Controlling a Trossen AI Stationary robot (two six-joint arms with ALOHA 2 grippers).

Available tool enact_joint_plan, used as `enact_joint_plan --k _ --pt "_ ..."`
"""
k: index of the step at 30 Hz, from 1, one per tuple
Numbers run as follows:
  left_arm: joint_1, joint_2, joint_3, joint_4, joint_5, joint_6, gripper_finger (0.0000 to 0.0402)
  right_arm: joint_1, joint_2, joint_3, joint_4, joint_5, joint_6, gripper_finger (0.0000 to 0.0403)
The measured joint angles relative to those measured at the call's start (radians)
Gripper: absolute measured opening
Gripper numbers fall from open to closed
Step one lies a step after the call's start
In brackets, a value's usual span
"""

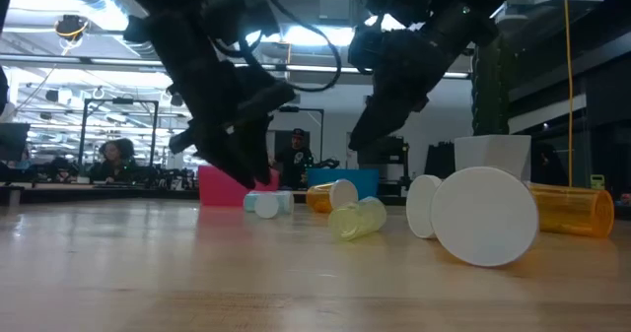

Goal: Pick and place medicine bottles into bin by pill shape (circle, oval)
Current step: Put the yellow tablet bottle into the red bin

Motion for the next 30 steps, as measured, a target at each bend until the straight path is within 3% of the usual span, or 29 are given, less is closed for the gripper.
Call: enact_joint_plan --k 8,15,30 --pt "0.000 0.036 0.000 0.108 -0.002 -0.006 0.0124 0.031 0.023 -0.001 -0.020 0.005 0.008 0.0225" --pt "0.000 0.080 0.000 0.096 -0.009 -0.054 0.0124 0.037 0.020 -0.001 -0.020 0.016 0.003 0.0225" --pt "-0.001 0.073 0.004 -0.110 0.066 -0.044 0.0124 0.037 0.019 -0.001 -0.022 0.017 -0.026 0.0225"
